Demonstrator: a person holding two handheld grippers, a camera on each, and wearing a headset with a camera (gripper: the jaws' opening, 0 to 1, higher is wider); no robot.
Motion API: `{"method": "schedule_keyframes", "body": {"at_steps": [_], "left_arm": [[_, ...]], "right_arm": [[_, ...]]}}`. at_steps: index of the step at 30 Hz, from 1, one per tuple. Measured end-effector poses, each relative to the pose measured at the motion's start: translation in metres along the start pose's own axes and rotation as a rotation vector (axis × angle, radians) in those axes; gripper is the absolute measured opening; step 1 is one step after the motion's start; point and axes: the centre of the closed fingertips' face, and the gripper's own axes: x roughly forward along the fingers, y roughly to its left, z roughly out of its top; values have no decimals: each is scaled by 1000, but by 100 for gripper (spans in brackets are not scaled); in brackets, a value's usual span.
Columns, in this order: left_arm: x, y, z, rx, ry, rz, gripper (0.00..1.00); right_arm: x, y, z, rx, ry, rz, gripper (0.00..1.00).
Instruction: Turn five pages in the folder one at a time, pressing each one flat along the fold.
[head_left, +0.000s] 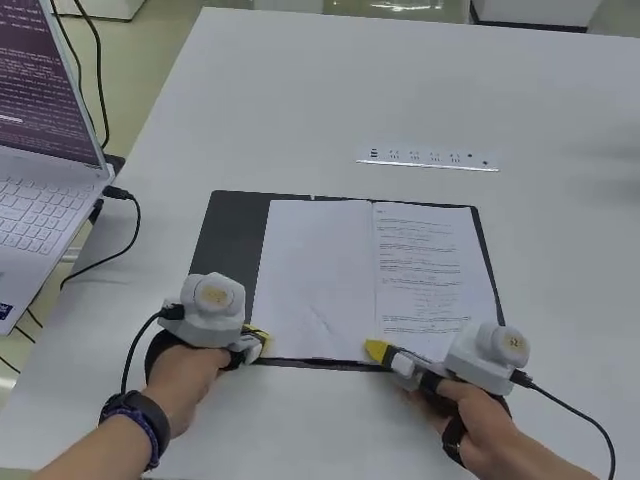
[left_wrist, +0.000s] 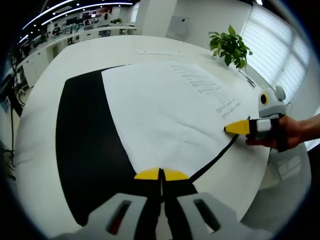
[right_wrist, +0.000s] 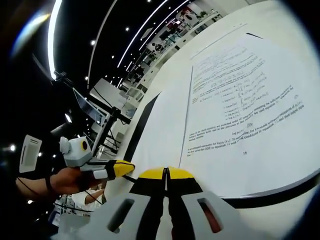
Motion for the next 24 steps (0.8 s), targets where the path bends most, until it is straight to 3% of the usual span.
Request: {"method": "schedule_keyframes", "body": {"at_steps": [3, 8, 16, 20, 24], "left_arm": [[-1, -1, 0, -53, -5, -2, 0], [-4, -9, -1, -64, 4, -27, 5], [-29, -20, 12, -70, -55, -43, 16], [-37, -24, 13, -60, -64, -40, 21], [-46, -33, 14, -44, -73, -51, 29]], "right_arm": [[-1, -1, 2, 27, -24, -12, 0], [-12, -2, 12, 71, -87, -22, 7], [-30, 2, 16, 24, -98, -28, 20], [-38, 1, 18, 9, -95, -26, 27], [-51, -1, 28, -11, -120, -33, 29]]}}
